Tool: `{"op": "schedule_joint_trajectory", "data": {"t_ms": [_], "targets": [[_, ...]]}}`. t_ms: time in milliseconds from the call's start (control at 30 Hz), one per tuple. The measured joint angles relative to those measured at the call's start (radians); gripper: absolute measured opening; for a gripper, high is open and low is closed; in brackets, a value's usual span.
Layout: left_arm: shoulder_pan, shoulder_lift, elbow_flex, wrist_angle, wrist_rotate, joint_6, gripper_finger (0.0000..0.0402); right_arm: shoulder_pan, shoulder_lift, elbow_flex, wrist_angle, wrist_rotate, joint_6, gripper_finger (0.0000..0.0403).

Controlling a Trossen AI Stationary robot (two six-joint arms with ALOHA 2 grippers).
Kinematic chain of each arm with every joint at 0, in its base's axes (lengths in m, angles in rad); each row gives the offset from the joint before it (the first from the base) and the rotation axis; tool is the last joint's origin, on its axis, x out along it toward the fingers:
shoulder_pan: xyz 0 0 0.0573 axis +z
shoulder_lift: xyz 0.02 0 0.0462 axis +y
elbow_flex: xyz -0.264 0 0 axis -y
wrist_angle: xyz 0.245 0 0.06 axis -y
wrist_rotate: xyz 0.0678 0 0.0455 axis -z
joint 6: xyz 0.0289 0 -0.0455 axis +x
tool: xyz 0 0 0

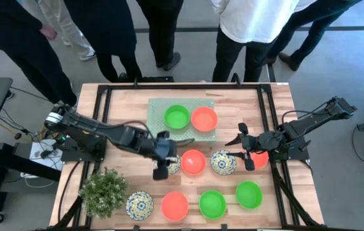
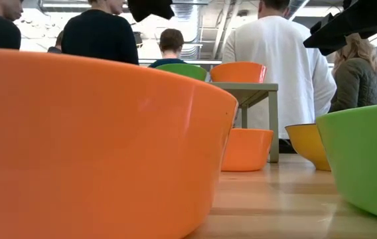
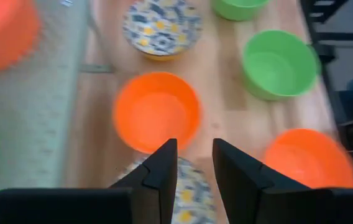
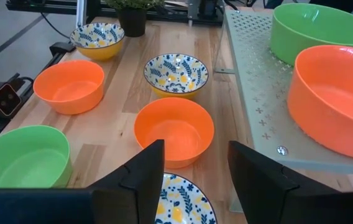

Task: Pick & Place Mini bowls
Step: Put the white patterned bowl on the shelf

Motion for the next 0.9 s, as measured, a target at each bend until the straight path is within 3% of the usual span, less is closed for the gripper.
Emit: {"op": "schedule_joint_trajectory", "data": {"t_ms": [167, 500, 900], "targets": [[-0.083, 0.036, -0.010, 0.002, -0.037, -0.121, 0.0104, 0.000, 0.000, 0.000, 0.000, 0.000, 0.000, 0.0171], [-0.118, 0.075, -0.190, 0.028, -0.043, -0.357, 0.0104, 0.000, 0.000, 0.000, -0.001, 0.000, 0.000, 0.0171], [-0.118, 0.077, -0.343, 0.209, -0.009, -0.362, 0.0104, 0.000, 0.001, 0.000, -0.003, 0.000, 0.001, 0.0169]]}}
